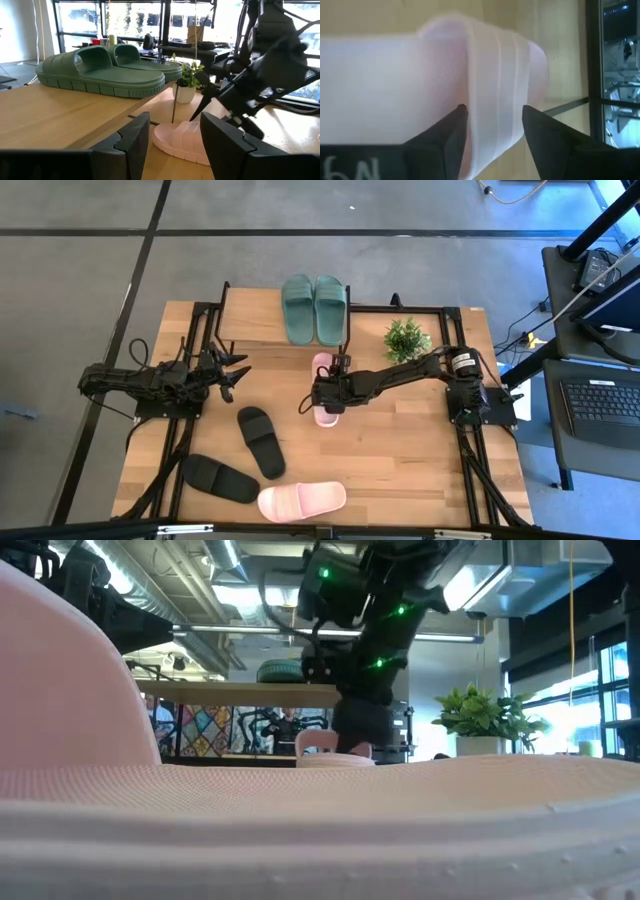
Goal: Pick and place slides into the shelf
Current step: Put the top pink slide under the shelf
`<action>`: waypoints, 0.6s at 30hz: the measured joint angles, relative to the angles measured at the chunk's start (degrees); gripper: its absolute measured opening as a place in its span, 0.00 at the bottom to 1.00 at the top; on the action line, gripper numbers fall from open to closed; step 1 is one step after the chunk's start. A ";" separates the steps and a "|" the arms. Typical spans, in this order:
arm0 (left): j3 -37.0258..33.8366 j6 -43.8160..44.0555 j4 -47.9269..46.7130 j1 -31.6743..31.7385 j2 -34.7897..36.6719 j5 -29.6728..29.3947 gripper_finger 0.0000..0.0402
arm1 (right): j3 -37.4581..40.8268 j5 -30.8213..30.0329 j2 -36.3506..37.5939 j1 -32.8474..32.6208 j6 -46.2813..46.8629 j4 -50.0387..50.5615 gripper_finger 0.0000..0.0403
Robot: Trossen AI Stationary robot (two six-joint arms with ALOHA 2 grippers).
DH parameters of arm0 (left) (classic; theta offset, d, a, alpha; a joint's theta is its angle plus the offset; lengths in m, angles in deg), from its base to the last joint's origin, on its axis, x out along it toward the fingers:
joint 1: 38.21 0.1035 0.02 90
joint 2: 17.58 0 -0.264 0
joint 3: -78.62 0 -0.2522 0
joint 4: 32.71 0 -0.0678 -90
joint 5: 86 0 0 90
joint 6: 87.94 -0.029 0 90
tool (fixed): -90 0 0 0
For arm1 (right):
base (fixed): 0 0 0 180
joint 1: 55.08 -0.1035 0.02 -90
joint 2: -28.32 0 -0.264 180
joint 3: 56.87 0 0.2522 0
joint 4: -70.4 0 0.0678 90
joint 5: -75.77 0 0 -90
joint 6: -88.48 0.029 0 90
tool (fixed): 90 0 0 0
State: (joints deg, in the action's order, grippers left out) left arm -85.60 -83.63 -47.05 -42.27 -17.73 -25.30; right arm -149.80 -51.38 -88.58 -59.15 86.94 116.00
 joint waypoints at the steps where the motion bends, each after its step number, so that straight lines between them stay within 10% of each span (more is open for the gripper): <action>1: -0.01 0.00 0.00 0.00 0.01 0.02 0.42 | 0.00 0.16 0.39 -0.24 0.02 0.41 0.49; 11: -0.01 0.02 0.00 0.00 0.00 0.04 0.42 | -4.85 1.93 1.64 -3.52 4.48 8.59 0.50; 18: -0.01 0.04 -0.01 0.00 -0.01 0.12 0.42 | -9.49 36.91 1.75 -7.04 8.27 15.99 0.50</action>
State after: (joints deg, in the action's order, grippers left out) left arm -85.61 -83.58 -47.06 -42.27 -17.74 -25.18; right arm -159.29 -14.47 -86.83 -66.19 95.21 131.99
